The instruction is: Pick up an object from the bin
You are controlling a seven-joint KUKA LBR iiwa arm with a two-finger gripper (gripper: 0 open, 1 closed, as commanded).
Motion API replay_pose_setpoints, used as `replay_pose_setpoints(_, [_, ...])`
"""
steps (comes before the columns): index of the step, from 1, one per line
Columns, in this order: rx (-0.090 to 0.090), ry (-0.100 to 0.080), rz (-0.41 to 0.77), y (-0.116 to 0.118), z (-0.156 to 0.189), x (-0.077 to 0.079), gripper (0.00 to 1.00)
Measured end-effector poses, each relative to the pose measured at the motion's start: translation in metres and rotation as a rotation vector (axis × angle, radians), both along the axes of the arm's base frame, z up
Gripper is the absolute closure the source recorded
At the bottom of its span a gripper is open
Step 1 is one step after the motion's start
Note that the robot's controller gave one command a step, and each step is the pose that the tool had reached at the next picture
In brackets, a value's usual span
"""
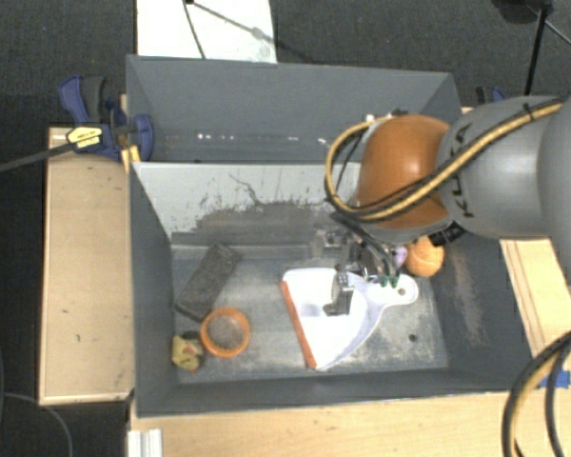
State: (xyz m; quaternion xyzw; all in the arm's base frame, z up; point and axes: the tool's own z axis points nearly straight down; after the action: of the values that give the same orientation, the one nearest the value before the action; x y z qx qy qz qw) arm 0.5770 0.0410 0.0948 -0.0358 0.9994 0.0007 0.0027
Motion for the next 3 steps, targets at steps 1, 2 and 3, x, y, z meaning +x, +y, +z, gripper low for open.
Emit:
replay_pose_setpoints(1, [-0.001, 0.000, 0.179, -0.006, 0.006, 0.002, 0.00])
replay_pose_setpoints(2, [-0.001, 0.004, 0.019, -0.013, 0.020, -0.022, 0.00])
replay_pose_setpoints(3, [0.000, 0.002, -0.166, -0.024, 0.021, -0.018, 0.00])
